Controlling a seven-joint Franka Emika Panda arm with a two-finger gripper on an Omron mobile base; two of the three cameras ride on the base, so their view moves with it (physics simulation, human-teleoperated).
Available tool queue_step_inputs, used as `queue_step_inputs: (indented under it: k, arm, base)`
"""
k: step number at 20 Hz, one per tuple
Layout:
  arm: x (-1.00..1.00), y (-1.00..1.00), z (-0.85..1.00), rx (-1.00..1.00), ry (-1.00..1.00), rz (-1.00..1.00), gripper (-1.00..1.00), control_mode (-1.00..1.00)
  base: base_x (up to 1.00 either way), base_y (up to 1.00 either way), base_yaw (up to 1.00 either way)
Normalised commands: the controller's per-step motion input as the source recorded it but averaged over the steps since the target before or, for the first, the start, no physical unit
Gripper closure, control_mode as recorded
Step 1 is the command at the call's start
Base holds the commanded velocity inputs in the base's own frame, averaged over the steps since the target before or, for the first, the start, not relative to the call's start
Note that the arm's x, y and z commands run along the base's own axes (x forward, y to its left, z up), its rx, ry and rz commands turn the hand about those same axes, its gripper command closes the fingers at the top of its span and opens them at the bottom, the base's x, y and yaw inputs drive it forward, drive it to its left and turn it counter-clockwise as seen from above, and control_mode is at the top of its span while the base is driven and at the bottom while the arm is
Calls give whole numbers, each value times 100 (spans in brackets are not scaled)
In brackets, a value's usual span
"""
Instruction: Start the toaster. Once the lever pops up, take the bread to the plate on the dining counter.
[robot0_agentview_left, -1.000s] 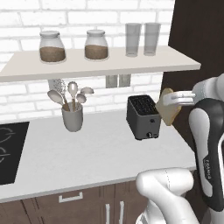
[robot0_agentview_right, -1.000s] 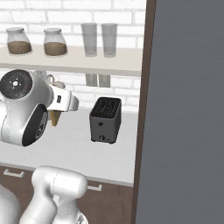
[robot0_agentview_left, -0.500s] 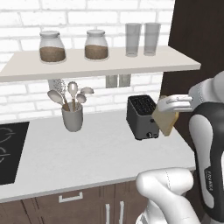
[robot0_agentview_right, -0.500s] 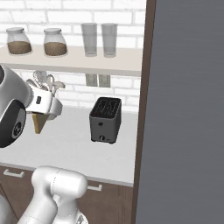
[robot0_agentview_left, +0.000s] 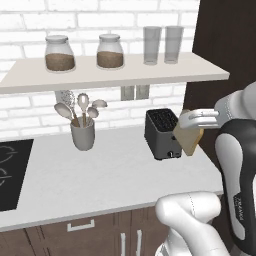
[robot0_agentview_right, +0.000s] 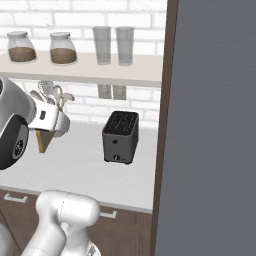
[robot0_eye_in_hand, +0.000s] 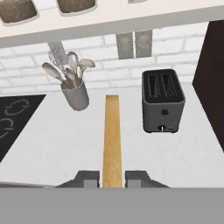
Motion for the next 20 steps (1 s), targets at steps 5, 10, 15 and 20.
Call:
queue_step_inputs:
  k: [5,10,15,20]
  arm:
    - [0,0,0,0,0,0,100,-100]
    - [0,0,0,0,0,0,100,-100]
    - [-3,0,0,0,0,0,100,-100]
    - [0,0,0,0,0,0,100,100]
  base:
    - [0,0,0]
    - [0,0,0]
    - [0,0,0]
    - [-84,0,0]
